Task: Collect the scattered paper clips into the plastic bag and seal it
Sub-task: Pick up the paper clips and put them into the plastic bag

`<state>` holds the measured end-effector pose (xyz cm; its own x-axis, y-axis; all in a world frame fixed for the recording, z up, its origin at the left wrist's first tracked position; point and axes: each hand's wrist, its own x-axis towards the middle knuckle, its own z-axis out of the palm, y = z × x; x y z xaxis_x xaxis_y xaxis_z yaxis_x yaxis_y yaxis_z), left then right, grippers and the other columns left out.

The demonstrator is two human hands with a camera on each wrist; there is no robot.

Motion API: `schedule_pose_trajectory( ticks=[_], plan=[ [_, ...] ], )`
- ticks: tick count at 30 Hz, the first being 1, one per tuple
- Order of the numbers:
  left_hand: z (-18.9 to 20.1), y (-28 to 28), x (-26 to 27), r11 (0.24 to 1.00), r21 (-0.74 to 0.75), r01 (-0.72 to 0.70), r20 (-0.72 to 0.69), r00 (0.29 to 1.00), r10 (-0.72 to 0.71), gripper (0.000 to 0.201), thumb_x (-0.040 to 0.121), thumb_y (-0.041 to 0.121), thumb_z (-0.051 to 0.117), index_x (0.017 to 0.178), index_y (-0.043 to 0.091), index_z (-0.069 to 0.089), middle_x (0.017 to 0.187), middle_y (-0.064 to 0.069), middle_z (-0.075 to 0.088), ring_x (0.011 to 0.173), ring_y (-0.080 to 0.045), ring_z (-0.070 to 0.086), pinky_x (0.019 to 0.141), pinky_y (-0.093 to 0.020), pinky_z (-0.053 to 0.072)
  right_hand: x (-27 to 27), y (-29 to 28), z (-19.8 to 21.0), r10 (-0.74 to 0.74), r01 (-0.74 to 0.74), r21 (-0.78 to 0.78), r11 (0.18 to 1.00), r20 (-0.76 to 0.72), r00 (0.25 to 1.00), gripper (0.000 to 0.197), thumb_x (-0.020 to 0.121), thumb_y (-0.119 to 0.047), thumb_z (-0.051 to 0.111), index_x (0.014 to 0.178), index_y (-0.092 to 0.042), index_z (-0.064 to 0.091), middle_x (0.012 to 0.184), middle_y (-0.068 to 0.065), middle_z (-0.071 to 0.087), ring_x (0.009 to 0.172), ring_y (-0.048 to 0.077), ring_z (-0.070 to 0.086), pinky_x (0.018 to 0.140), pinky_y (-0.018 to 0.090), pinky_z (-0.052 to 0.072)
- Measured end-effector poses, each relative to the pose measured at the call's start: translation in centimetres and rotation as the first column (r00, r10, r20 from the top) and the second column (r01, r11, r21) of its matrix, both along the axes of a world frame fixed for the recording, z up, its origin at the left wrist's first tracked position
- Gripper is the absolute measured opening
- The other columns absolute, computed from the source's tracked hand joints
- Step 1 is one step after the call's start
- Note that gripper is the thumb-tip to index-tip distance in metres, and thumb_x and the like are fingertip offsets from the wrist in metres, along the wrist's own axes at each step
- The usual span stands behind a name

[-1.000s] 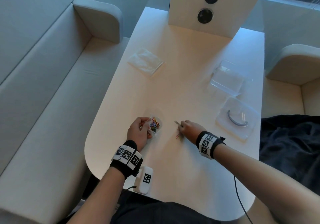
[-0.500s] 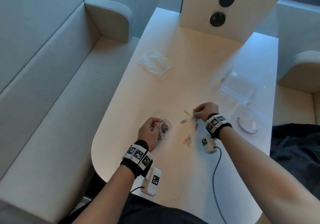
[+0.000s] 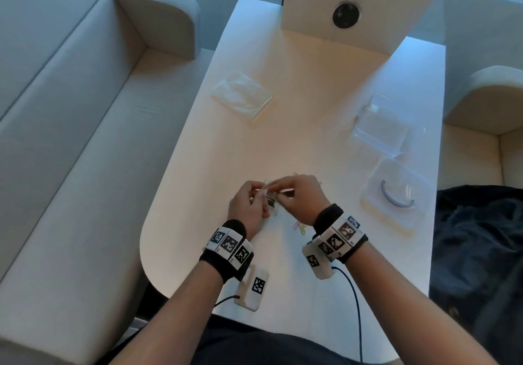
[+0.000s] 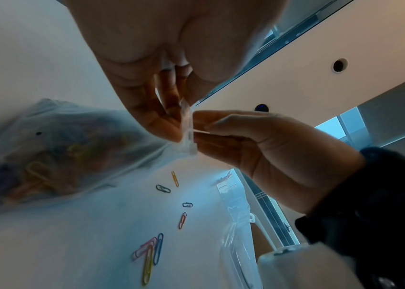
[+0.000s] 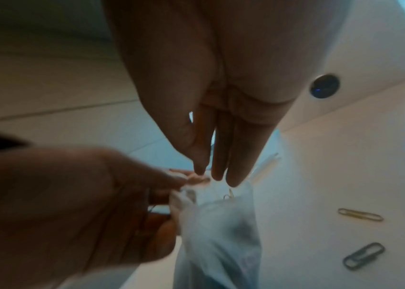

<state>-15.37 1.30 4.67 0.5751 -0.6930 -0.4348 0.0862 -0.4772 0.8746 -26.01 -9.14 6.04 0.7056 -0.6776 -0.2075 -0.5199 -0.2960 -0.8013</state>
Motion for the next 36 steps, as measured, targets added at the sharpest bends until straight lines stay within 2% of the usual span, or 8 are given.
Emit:
schedule_pose_trajectory(
  ticks=[4, 8, 12, 16, 19, 26, 30, 36],
  plan=[
    [0.3, 0.3, 0.5, 0.999, -0.014, -0.032, -0.034, 0.999, 0.032, 0.015, 0.099, 0.019, 0.049, 0.094, 0.027, 0.061, 0.071, 0.001, 0.063, 0.062, -0.017, 0.062, 0.065, -0.04, 0.057, -1.0, -3.6, -2.2, -0.229, 0.219, -0.13, 0.967, -0.064, 0.971, 0.031, 0.088, -0.005, 0.054, 0.112, -0.015, 0.072, 0.119, 0.004, 0.069, 0.108, 0.015, 0.063, 0.1, 0.02, 0.046],
    [0.2, 1.0, 0.9, 0.999, -0.027, -0.032, -0.025, 0.999, 0.031, 0.016, 0.099, 0.017, 0.048, 0.098, 0.026, 0.062, 0.075, -0.001, 0.063, 0.064, -0.019, 0.064, 0.07, -0.045, 0.059, -2.1, -4.5, -7.0, 0.109, -0.18, -0.091, 0.979, -0.512, 0.852, 0.053, 0.103, -0.029, 0.034, 0.153, -0.016, 0.021, 0.161, 0.007, 0.014, 0.148, 0.024, 0.013, 0.119, 0.035, 0.012],
    [0.1, 1.6, 1.2, 0.998, -0.03, -0.051, -0.028, 0.998, 0.05, 0.015, 0.098, 0.016, 0.05, 0.099, 0.024, 0.063, 0.075, 0.0, 0.063, 0.063, -0.02, 0.064, 0.072, -0.044, 0.06, -3.9, -1.8, -8.3, 0.302, -0.478, -0.164, 0.863, -0.591, 0.748, 0.056, 0.101, -0.026, 0.03, 0.154, -0.023, 0.012, 0.162, 0.008, -0.003, 0.149, 0.028, 0.001, 0.121, 0.042, 0.008],
    [0.1, 2.2, 1.0, 0.998, -0.013, -0.065, -0.017, 0.998, 0.065, 0.015, 0.099, 0.016, 0.05, 0.104, 0.019, 0.064, 0.082, -0.001, 0.066, 0.066, -0.016, 0.063, 0.068, -0.034, 0.057, -7.1, 0.5, -8.3, 0.407, -0.677, -0.217, 0.703, -0.658, 0.634, 0.073, 0.089, -0.008, 0.046, 0.154, -0.017, 0.014, 0.162, 0.014, 0.005, 0.148, 0.034, 0.009, 0.12, 0.045, 0.018],
    [0.1, 2.8, 0.6, 0.997, -0.022, -0.074, -0.031, 0.997, 0.073, 0.015, 0.099, 0.015, 0.05, 0.104, 0.017, 0.063, 0.088, -0.005, 0.065, 0.065, -0.018, 0.061, 0.059, -0.025, 0.055, -9.0, 1.4, -8.8, 0.448, -0.744, -0.249, 0.621, -0.666, 0.596, 0.083, 0.066, 0.006, 0.064, 0.145, -0.007, 0.04, 0.151, 0.021, 0.035, 0.136, 0.04, 0.039, 0.108, 0.044, 0.041],
    [-0.1, 4.0, -0.6, 0.995, -0.023, -0.094, -0.069, 0.993, 0.092, 0.014, 0.099, 0.013, 0.05, 0.104, 0.013, 0.063, 0.084, -0.006, 0.061, 0.053, -0.014, 0.053, 0.042, -0.017, 0.043, -10.2, 1.3, -7.8, 0.482, -0.779, -0.465, 0.421, -0.613, 0.626, 0.054, 0.039, 0.006, 0.084, 0.091, -0.006, 0.077, 0.102, 0.013, 0.073, 0.088, 0.026, 0.072, 0.07, 0.028, 0.059],
    [-0.6, 4.4, -1.0, 0.995, -0.023, -0.092, -0.064, 0.994, 0.091, 0.012, 0.098, 0.012, 0.052, 0.101, 0.014, 0.064, 0.084, -0.006, 0.062, 0.059, -0.017, 0.056, 0.059, -0.028, 0.055, -9.3, 0.9, -7.9, 0.474, -0.785, -0.433, 0.443, -0.63, 0.615, 0.031, 0.059, 0.01, 0.077, 0.087, -0.001, 0.073, 0.091, 0.013, 0.069, 0.075, 0.026, 0.065, 0.053, 0.032, 0.058],
    [-0.7, 4.7, -1.2, 0.993, -0.035, -0.112, -0.08, 0.991, 0.109, 0.013, 0.098, 0.012, 0.053, 0.098, 0.015, 0.065, 0.081, -0.005, 0.06, 0.06, -0.019, 0.055, 0.063, -0.033, 0.055, -6.1, 0.3, -7.0, 0.427, -0.783, -0.289, 0.552, -0.708, 0.562, 0.015, 0.085, 0.005, 0.059, 0.092, -0.005, 0.068, 0.09, 0.009, 0.063, 0.081, 0.026, 0.061, 0.068, 0.034, 0.056]
  ],
)
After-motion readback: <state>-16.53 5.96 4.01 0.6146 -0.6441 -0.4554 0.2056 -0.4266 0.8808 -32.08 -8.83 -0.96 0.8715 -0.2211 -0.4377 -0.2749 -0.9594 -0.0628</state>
